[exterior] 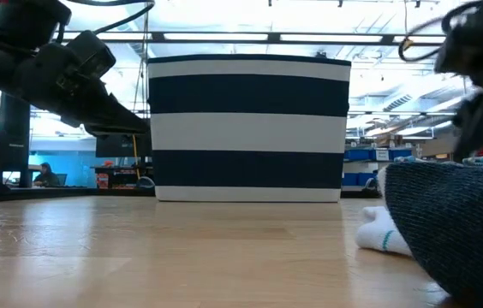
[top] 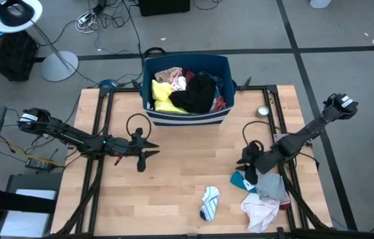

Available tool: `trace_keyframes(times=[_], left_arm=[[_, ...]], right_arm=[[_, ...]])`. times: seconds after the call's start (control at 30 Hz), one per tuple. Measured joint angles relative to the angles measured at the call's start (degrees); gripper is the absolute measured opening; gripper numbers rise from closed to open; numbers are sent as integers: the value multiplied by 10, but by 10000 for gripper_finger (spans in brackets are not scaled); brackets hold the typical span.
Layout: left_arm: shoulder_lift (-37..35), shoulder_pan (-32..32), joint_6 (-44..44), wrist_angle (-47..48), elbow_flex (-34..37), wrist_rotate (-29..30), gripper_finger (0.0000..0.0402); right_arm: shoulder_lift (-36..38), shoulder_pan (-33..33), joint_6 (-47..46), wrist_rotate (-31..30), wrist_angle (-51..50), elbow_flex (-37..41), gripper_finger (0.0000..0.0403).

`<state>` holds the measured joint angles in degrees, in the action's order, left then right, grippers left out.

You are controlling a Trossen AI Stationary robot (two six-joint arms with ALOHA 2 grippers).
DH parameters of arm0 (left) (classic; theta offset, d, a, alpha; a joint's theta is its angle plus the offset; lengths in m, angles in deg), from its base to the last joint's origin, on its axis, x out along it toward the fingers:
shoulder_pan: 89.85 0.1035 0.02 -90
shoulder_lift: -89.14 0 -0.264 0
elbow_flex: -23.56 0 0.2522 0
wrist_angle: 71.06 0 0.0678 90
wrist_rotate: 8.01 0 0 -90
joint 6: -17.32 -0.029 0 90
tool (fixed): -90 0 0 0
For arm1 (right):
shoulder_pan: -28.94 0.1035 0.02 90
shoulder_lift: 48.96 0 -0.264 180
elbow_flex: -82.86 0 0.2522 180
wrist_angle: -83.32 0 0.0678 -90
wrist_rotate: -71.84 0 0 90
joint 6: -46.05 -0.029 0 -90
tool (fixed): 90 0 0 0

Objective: Sort clothes
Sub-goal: Put the gray underwear into the blue laundry bin

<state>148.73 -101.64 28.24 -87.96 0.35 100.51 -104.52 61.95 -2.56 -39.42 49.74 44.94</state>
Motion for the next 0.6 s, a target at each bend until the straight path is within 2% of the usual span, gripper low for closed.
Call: trace_keyframes(times=[0.27,0.37,0.6], left_arm=[[0,0,-1,1,0,0,115],[0,0,-1,1,0,0,115],[0,0,-2,1,0,0,115]], right_arm=[[-15,-9,-189,87,-175,0,144],[-17,-6,-207,117,-188,0,144],[-55,0,-203,121,-151,0,143]])
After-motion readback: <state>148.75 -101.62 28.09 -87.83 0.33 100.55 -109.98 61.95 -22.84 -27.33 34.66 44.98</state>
